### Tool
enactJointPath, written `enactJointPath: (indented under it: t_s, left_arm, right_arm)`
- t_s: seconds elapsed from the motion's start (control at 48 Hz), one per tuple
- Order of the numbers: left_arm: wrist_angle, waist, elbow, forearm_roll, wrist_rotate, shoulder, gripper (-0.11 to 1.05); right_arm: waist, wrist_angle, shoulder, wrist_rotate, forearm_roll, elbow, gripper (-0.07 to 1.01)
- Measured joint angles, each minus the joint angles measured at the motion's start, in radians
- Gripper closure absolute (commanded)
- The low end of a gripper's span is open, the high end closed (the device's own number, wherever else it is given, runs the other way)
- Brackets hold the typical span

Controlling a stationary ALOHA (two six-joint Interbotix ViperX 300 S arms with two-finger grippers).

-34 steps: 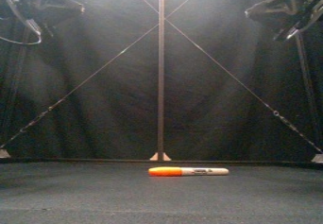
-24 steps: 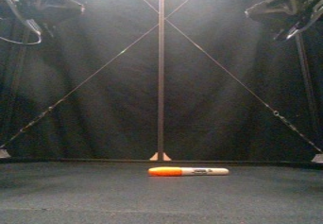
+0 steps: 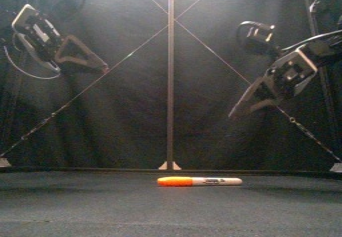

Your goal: Uncap the pen

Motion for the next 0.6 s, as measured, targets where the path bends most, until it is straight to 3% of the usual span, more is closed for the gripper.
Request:
enactJointPath:
  t_s: [0.083,0.146,0.458,0.604]
  left_arm:
    - [0.0,0.005,-0.009,0.002,0.0015,0.028,0.49]
    - [0.0,0.011,-0.012,0.002,0.0015,0.041,0.44]
    - [0.0,0.018,-0.015,0.002,0.0015,0.052,0.4]
    - [-0.002,0.018,-0.014,0.002,0.0015,0.052,0.39]
  right_arm:
    - [0.0,0.014,0.06,0.002,-0.011,-0.034,0.09]
    - [0.0,0.026,0.095,0.002,-0.015,-0.054,0.04]
    - [-0.006,0.114,0.196,0.003,-0.014,-0.117,0.06]
    - [-0.005,0.126,0.218,0.005,-0.009,-0.123,0.14]
